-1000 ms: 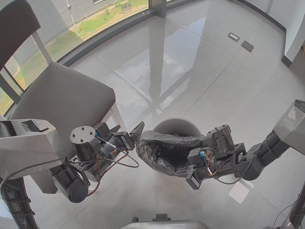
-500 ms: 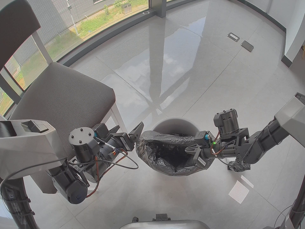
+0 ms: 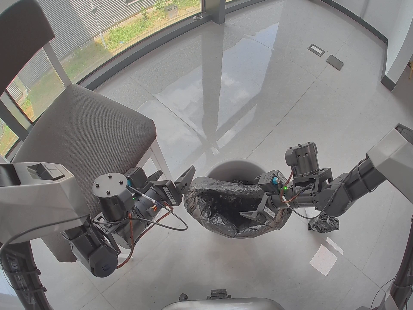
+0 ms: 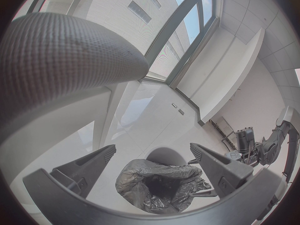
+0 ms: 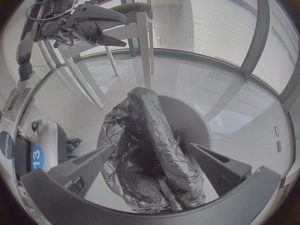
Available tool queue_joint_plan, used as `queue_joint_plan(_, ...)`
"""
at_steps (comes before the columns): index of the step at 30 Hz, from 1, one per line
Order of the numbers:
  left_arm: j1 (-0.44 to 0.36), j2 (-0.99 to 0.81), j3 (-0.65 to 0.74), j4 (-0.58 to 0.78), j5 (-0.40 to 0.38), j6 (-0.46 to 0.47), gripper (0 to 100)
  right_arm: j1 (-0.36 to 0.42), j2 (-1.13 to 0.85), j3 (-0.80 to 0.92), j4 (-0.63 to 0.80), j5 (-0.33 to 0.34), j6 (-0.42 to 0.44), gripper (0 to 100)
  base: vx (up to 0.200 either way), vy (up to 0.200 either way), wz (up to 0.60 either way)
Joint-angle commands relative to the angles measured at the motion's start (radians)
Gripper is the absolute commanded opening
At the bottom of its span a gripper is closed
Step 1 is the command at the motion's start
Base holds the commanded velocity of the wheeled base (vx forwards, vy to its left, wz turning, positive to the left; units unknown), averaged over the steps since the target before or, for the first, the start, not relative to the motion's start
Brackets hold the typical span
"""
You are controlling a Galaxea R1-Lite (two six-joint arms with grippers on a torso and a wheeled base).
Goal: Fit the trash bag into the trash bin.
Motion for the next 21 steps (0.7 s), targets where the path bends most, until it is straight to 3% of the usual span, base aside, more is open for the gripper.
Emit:
queue_joint_plan(1, -0.001, 0.000, 0.003, -0.013, 0.001, 0.000, 100, -0.008, 0.056, -0.071, 0.003, 0.001, -0.014, 100, 0.000, 0.000, 0.00)
queue_joint_plan(21, -0.021, -0.018, 0.015, -0.016, 0.004, 0.001, 100, 0.001, 0.128, -0.196, 0.112, -0.002, -0.030, 100, 0.000, 0.000, 0.00)
